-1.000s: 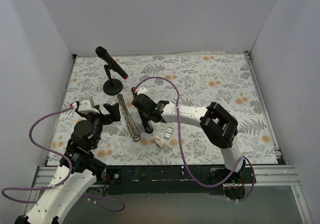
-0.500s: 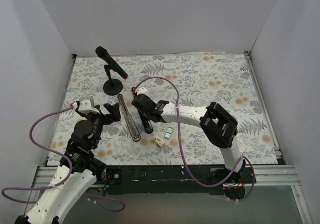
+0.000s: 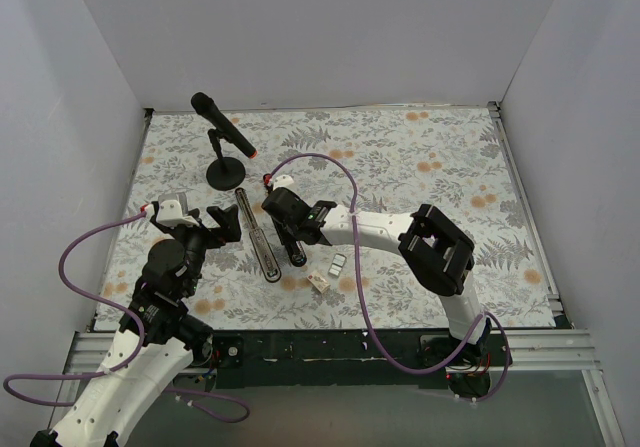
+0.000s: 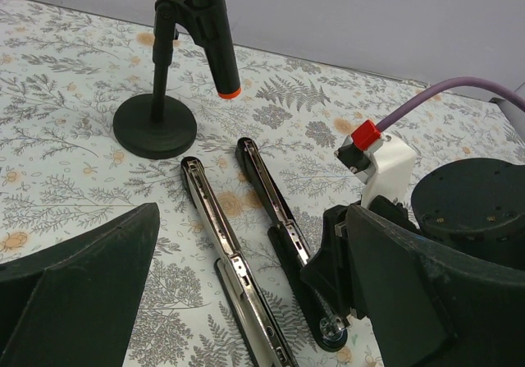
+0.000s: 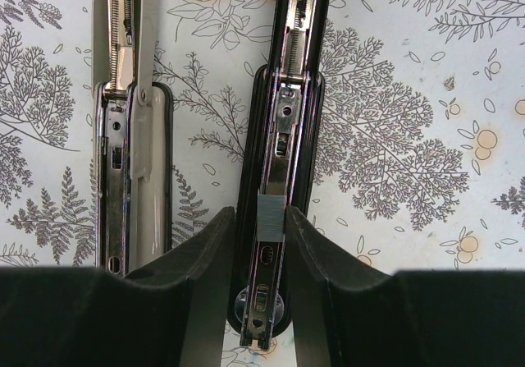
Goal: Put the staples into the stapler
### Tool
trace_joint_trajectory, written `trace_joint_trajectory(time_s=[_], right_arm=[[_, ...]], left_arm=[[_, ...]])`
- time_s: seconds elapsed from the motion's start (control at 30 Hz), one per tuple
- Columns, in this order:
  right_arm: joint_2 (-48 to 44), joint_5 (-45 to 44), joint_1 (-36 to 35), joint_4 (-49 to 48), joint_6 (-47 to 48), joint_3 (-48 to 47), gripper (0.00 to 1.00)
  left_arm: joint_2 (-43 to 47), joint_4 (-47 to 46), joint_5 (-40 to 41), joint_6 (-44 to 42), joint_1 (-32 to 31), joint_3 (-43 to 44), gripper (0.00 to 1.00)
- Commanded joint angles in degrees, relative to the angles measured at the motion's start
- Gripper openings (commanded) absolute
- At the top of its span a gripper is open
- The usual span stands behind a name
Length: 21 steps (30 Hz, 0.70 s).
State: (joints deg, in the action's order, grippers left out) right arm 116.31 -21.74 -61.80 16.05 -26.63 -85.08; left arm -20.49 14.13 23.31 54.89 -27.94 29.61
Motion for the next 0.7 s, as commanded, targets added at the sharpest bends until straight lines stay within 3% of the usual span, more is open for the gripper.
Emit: trace_joint_trajectory(time_s=[0.0, 0.33, 0.67], right_arm=[[1.81, 0.03, -0.16, 3.02, -0.26, -0.70, 0.40], [2.08, -0.06, -0.25, 3.28, -0.09, -1.05, 0.51], [1.90, 0.03, -0.25, 3.20, 0.18, -1.14, 0.54]], left_arm=[[-0.08, -0.77, -0.46, -0.22, 0.43, -0.25, 0.98], [-0.08, -0.68, -0.55, -0.14, 0.52, -0.16, 0.98], [-0.08, -0.68, -0.63, -0.14, 0.61, -0.16, 0.98]])
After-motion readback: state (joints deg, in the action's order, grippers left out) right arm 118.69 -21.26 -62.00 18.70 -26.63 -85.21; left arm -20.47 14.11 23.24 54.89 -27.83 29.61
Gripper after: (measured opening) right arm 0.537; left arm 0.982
